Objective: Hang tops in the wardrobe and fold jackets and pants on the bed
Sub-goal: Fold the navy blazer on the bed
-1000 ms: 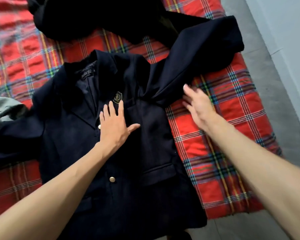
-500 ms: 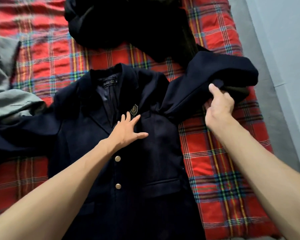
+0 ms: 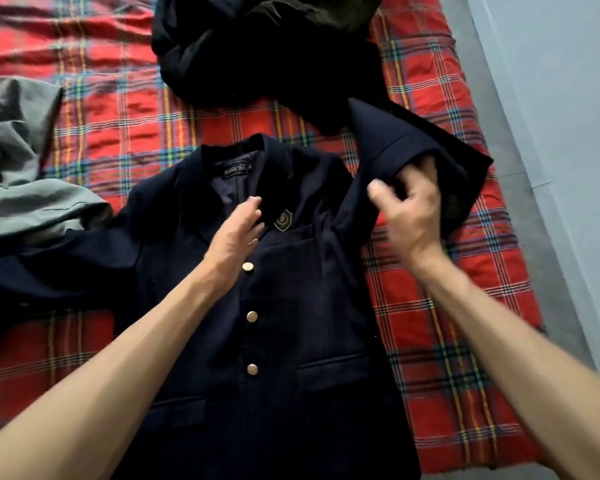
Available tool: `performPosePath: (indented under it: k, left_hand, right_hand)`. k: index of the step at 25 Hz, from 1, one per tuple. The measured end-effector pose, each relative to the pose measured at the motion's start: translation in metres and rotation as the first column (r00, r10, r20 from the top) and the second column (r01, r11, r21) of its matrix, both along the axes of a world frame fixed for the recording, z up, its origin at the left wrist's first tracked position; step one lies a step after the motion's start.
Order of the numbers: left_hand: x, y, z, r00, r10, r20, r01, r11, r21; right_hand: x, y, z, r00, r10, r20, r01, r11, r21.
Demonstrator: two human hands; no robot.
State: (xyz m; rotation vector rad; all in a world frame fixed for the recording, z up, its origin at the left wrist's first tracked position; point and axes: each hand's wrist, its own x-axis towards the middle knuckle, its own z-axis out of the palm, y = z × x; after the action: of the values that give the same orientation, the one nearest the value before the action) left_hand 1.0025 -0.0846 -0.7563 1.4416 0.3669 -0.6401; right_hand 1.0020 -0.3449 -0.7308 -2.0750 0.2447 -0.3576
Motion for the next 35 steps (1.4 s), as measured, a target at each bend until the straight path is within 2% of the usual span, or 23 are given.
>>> performPosePath:
  k: [2,4,5,6,7,8,11,14,16,17,18,19,20,21,22,23,24,26,27,28,29,31,35]
  left_hand:
    - [-0.009,0.031,0.026,0.984,0.163,-0.074,-0.177,0.951,-0.255]
    - [-0.030,0.059,0.036,0.978,0.182,-0.101,-0.204,0.936,-0.289]
    - [-0.043,0.069,0.033,0.975,0.180,-0.130,-0.208,0.947,-0.246]
    - [-0.054,0.079,0.024,0.969,0.185,-0.165,-0.213,0.962,-0.171]
    - [-0.064,0.087,0.014,0.961,0.196,-0.195,-0.219,0.970,-0.103]
    - [-0.071,0.093,0.004,0.957,0.197,-0.215,-0.212,0.976,-0.050]
    - [-0.075,0.102,-0.011,0.959,0.170,-0.227,-0.182,0.983,-0.033]
    - [-0.066,0.103,-0.011,0.964,0.149,-0.219,-0.167,0.984,-0.066]
    - [-0.065,0.111,-0.006,0.959,0.154,-0.237,-0.176,0.982,-0.076]
    - [-0.068,0.118,-0.003,0.952,0.176,-0.249,-0.202,0.976,-0.083]
    - [-0.072,0.129,-0.001,0.942,0.208,-0.263,-0.239,0.967,-0.092]
    - [-0.077,0.141,0.002,0.928,0.244,-0.282,-0.282,0.954,-0.102]
    - [-0.084,0.155,0.004,0.909,0.279,-0.310,-0.328,0.938,-0.115]
    - [-0.092,0.168,0.006,0.887,0.307,-0.346,-0.367,0.922,-0.122]
    - [-0.101,0.181,0.007,0.871,0.317,-0.376,-0.382,0.917,-0.112]
    - [-0.113,0.195,0.006,0.856,0.323,-0.403,-0.378,0.923,-0.064]
    - [-0.125,0.206,0.002,0.846,0.327,-0.422,-0.351,0.936,0.022]
    - [-0.149,0.217,-0.007,0.851,0.309,-0.425,-0.224,0.945,0.237]
    - [-0.157,0.217,-0.012,0.865,0.288,-0.411,-0.161,0.935,0.317]
    - [-0.164,0.215,-0.018,0.876,0.284,-0.390,-0.130,0.917,0.376]
    - [-0.168,0.210,-0.025,0.884,0.291,-0.367,-0.122,0.899,0.420]
    - [-0.172,0.196,-0.037,0.884,0.322,-0.338,-0.136,0.870,0.474]
    - [-0.166,0.161,-0.044,0.824,0.503,-0.262,-0.296,0.775,0.558]
  right_hand:
    - [-0.050,0.044,-0.012,0.920,0.392,-0.023,-0.374,0.856,-0.356]
    - [-0.098,0.076,-0.041,0.707,0.596,-0.381,-0.700,0.665,-0.260]
    - [-0.114,0.085,-0.051,0.625,0.586,-0.515,-0.716,0.693,-0.080]
    - [-0.118,0.091,-0.053,0.592,0.541,-0.598,-0.553,0.812,0.187]
    - [-0.116,0.097,-0.058,0.608,0.479,-0.633,-0.263,0.874,0.409]
    - [-0.108,0.104,-0.060,0.639,0.423,-0.643,-0.022,0.845,0.535]
    - [-0.070,0.128,-0.070,0.671,0.316,-0.671,0.276,0.733,0.622]
    - [-0.036,0.147,-0.075,0.635,0.150,-0.758,0.591,0.538,0.601]
    - [-0.032,0.157,-0.071,0.585,0.039,-0.810,0.704,0.473,0.531]
    - [-0.037,0.164,-0.062,0.610,-0.002,-0.793,0.690,0.494,0.529]
    - [-0.047,0.171,-0.051,0.691,-0.032,-0.723,0.597,0.589,0.545]
    - [-0.061,0.179,-0.039,0.820,0.001,-0.573,0.378,0.750,0.543]
    - [-0.083,0.187,-0.027,0.893,0.204,-0.401,0.020,0.872,0.489]
    - [-0.107,0.194,-0.016,0.802,0.519,-0.295,-0.392,0.831,0.395]
    - [-0.130,0.200,-0.007,0.566,0.772,-0.290,-0.717,0.635,0.289]
    - [-0.150,0.203,-0.006,0.369,0.873,-0.319,-0.875,0.443,0.198]
    - [-0.163,0.203,-0.010,0.333,0.884,-0.327,-0.896,0.405,0.181]
    - [-0.171,0.196,-0.026,0.616,0.718,-0.324,-0.613,0.695,0.375]
    - [-0.169,0.190,-0.040,0.756,0.502,-0.421,-0.328,0.846,0.421]
    - [-0.164,0.184,-0.055,0.800,0.247,-0.547,-0.029,0.926,0.376]
    - [-0.157,0.175,-0.066,0.749,0.053,-0.660,0.238,0.909,0.343]
    - [-0.139,0.163,-0.081,0.619,-0.059,-0.783,0.585,0.700,0.410]
    - [-0.088,0.142,-0.086,0.674,0.008,-0.738,0.694,0.333,0.638]
